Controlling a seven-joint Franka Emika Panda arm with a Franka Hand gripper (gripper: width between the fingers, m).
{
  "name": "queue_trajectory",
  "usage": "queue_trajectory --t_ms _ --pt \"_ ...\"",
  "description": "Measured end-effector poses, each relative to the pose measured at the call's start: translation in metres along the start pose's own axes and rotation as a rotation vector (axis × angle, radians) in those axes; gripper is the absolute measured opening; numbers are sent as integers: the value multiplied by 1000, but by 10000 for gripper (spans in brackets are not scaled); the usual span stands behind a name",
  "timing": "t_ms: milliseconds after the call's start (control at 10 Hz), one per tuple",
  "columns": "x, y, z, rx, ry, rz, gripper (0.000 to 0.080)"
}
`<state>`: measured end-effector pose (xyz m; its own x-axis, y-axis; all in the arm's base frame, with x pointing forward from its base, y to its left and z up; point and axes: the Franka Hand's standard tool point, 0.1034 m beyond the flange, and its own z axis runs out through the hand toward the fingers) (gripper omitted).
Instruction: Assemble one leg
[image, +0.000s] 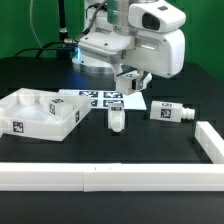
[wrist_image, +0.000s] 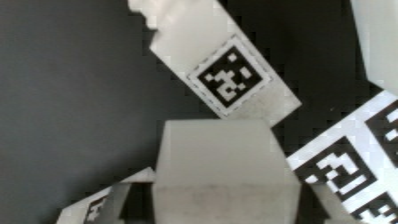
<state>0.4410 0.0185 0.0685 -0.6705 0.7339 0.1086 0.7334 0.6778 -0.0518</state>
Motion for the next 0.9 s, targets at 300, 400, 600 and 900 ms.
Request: queue_trajectory --t_ms 300,400,600,900 --pt "-3 -3 1 11 -9 1 285" --pt "-3 -6 5 13 2 -114 285" --pt "-1 -7 21 34 67 -359 285" --pt "2 2 30 26 79 -349 285"
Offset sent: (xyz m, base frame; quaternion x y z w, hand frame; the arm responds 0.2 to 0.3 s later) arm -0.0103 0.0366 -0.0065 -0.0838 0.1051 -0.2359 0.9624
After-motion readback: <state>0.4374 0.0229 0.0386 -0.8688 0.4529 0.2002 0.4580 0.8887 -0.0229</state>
